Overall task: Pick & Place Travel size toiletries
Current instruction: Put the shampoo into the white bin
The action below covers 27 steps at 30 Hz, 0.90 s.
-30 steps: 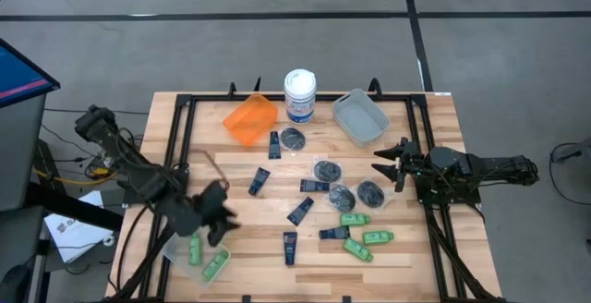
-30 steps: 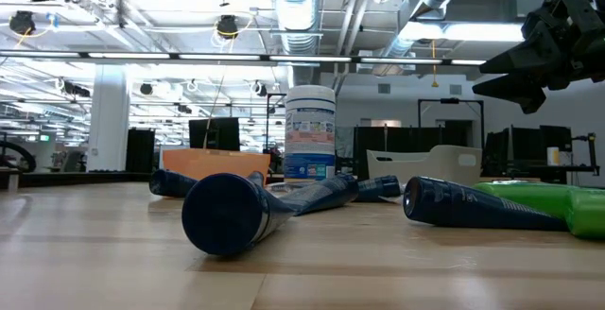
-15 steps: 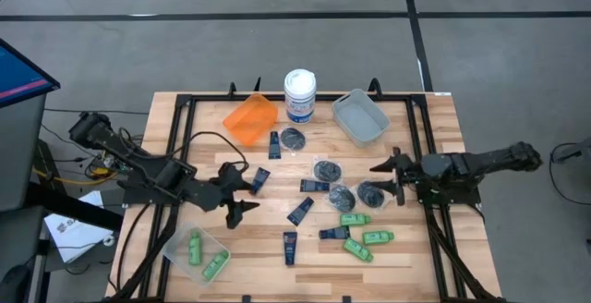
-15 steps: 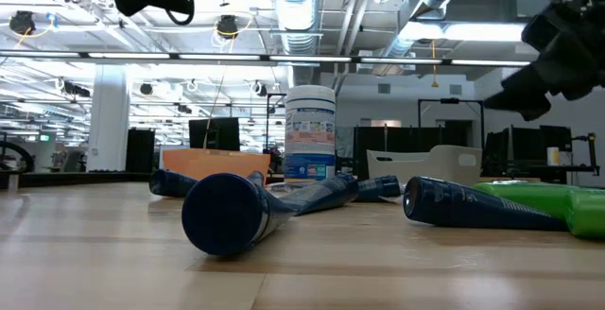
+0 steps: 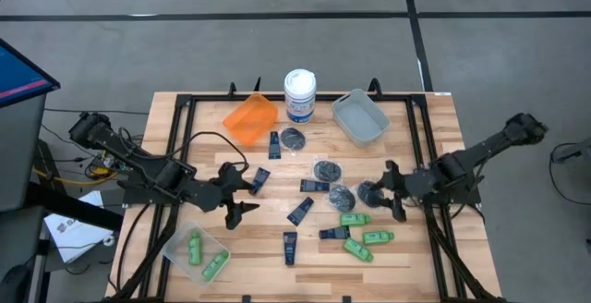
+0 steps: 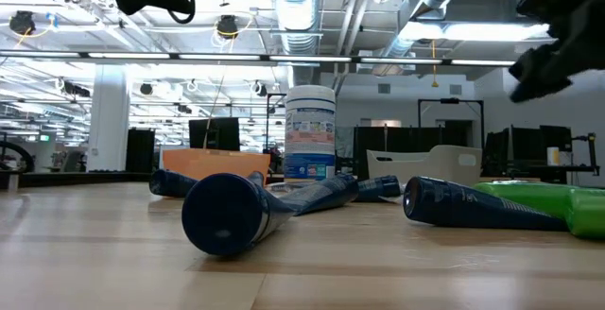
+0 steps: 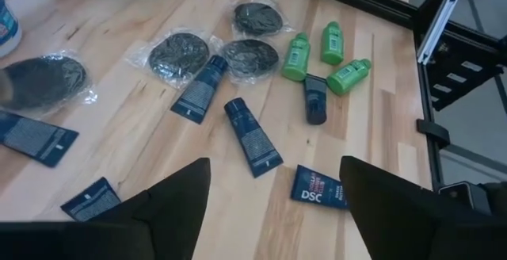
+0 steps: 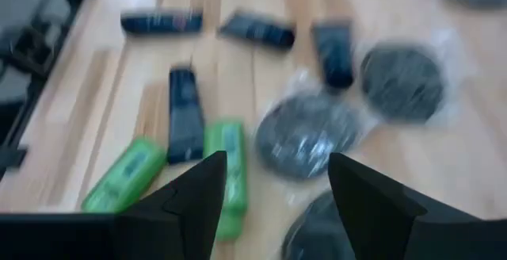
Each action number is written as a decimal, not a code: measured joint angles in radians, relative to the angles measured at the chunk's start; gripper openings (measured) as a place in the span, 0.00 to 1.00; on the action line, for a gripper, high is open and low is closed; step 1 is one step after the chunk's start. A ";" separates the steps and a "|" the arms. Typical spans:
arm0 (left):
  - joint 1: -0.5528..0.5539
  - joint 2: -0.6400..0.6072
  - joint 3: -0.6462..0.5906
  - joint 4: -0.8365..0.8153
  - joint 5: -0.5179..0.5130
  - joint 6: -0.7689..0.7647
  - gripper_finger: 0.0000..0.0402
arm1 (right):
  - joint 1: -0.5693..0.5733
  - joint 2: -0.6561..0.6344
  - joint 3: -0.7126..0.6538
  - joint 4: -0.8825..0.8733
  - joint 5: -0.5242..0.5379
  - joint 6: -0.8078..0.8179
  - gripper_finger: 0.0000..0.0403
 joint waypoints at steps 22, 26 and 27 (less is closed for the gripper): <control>0.000 0.000 0.000 0.000 -0.001 0.034 0.69 | 0.332 0.545 0.174 -0.105 -0.120 0.450 0.68; 0.000 0.000 0.000 0.000 -0.001 0.034 0.69 | 0.375 0.587 0.201 -0.113 -0.122 0.475 0.69; 0.000 0.000 0.000 0.000 -0.001 0.034 0.69 | 0.383 0.598 0.204 -0.125 -0.123 0.495 0.69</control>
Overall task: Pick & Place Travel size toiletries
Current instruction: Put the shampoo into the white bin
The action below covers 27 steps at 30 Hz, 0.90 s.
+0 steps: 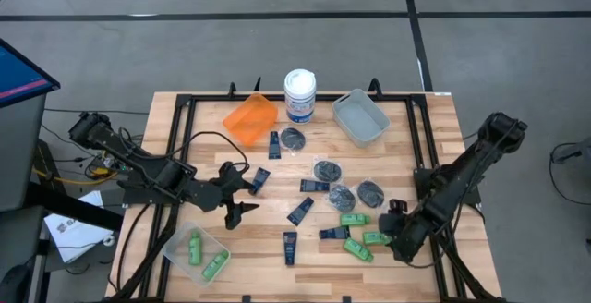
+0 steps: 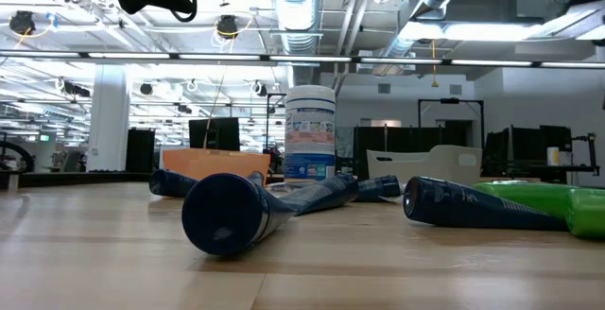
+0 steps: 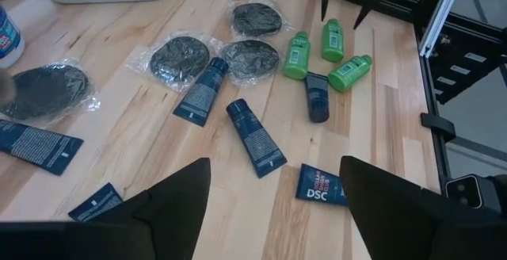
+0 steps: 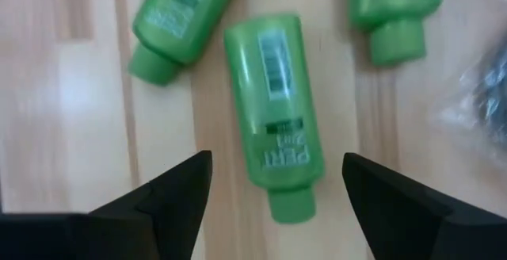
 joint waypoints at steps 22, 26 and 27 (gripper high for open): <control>0.000 0.000 0.000 0.000 0.000 0.000 0.69 | 0.026 0.110 0.002 -0.090 -0.043 0.014 0.69; 0.000 0.000 0.000 0.000 0.000 0.000 0.69 | -0.006 0.110 0.012 -0.089 -0.042 -0.043 0.69; 0.000 0.000 0.000 0.000 0.000 -0.001 0.68 | -0.016 0.110 0.017 -0.089 -0.042 -0.051 0.69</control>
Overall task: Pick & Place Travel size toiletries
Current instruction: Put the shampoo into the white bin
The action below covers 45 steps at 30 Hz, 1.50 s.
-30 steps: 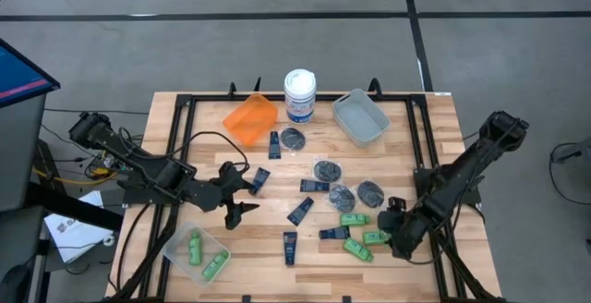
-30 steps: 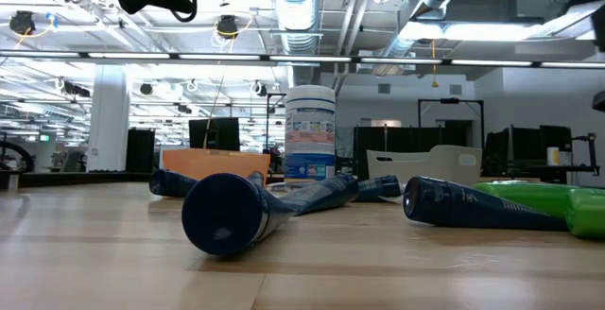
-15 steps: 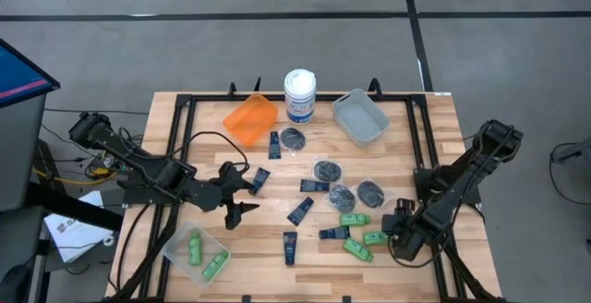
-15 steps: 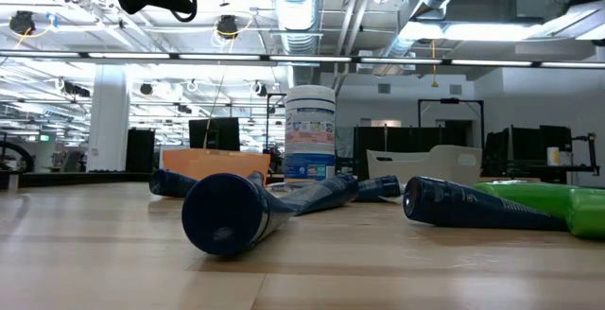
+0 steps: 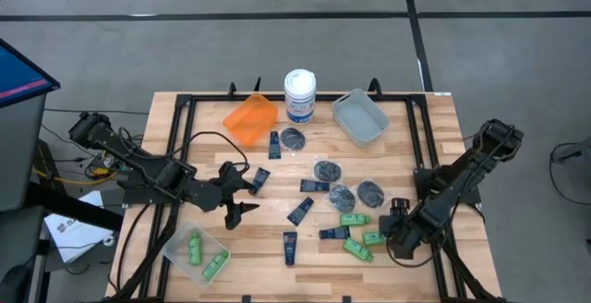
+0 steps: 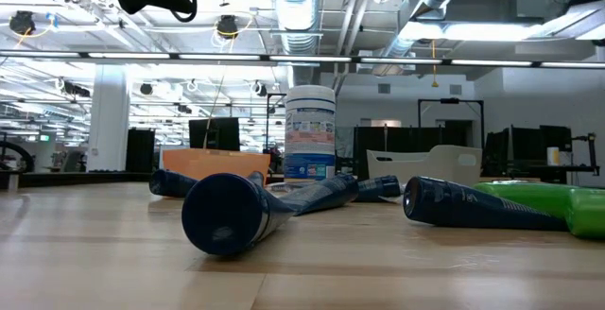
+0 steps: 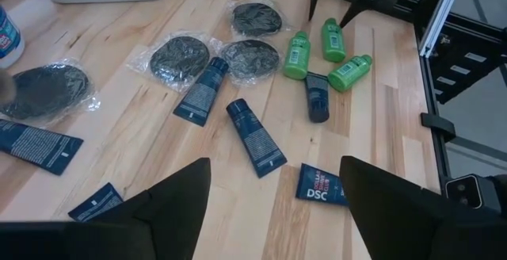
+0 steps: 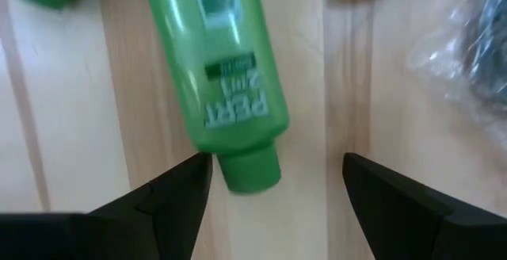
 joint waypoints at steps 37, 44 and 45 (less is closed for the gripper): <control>0.000 0.000 0.000 0.000 0.019 -0.006 0.68 | -0.042 0.008 0.013 0.056 0.003 -0.084 0.35; 0.000 0.000 0.000 0.001 0.019 -0.006 0.68 | -0.042 0.008 0.013 0.060 0.003 -0.084 0.19; 0.000 0.000 0.000 0.001 0.019 -0.006 0.68 | -0.042 0.008 0.013 0.060 0.003 -0.084 0.19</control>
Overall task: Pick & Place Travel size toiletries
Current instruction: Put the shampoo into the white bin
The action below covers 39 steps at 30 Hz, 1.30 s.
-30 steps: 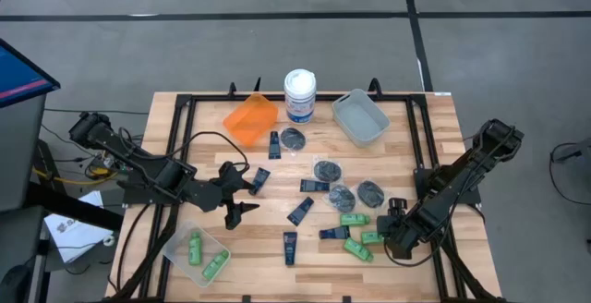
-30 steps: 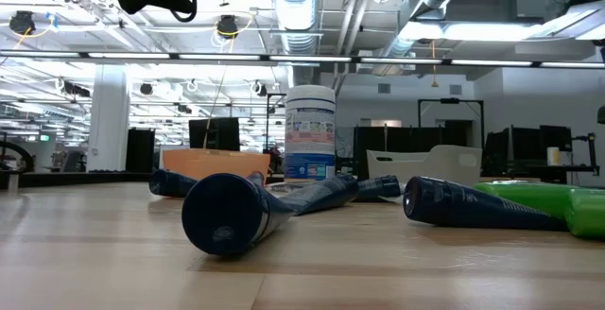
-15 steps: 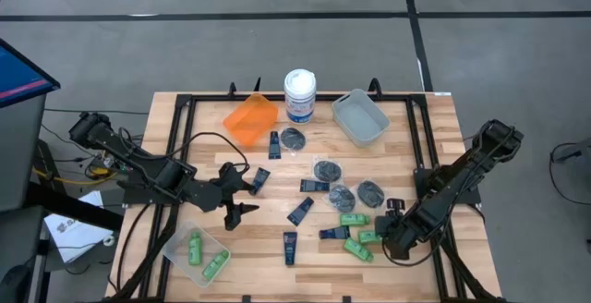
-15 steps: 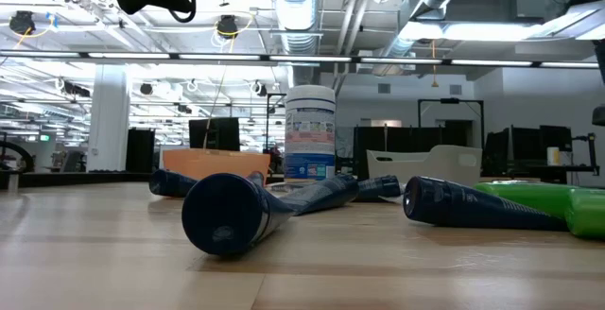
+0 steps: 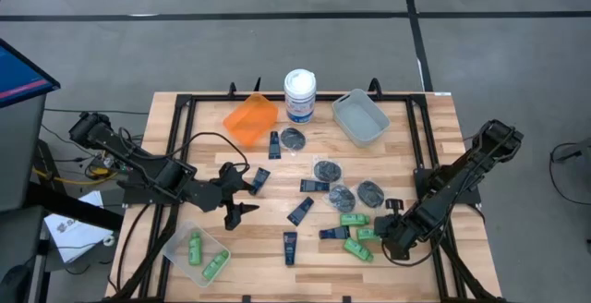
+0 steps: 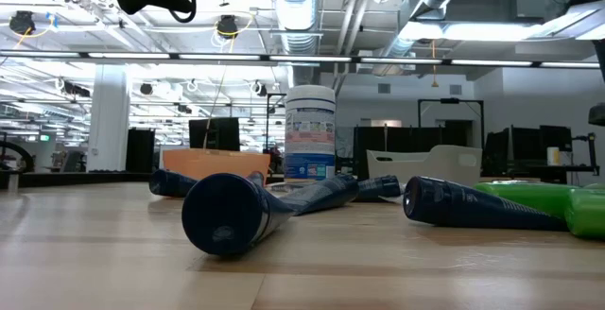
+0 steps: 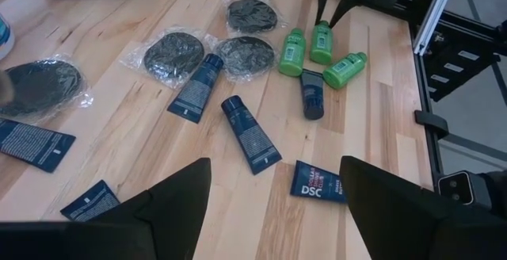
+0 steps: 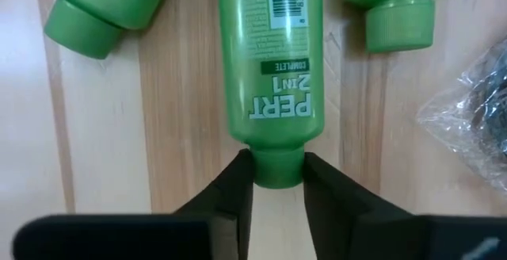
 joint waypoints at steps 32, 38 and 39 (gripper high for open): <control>0.039 0.142 0.000 0.324 -0.067 0.374 0.68 | -0.215 -0.003 0.330 0.035 0.441 -0.694 0.20; 0.091 0.257 0.000 0.497 -0.020 0.533 0.68 | -0.291 -0.003 0.330 0.108 0.441 -0.788 0.20; 0.100 0.278 0.000 0.537 -0.013 0.564 0.68 | -0.299 -0.003 0.330 0.115 0.440 -0.798 0.20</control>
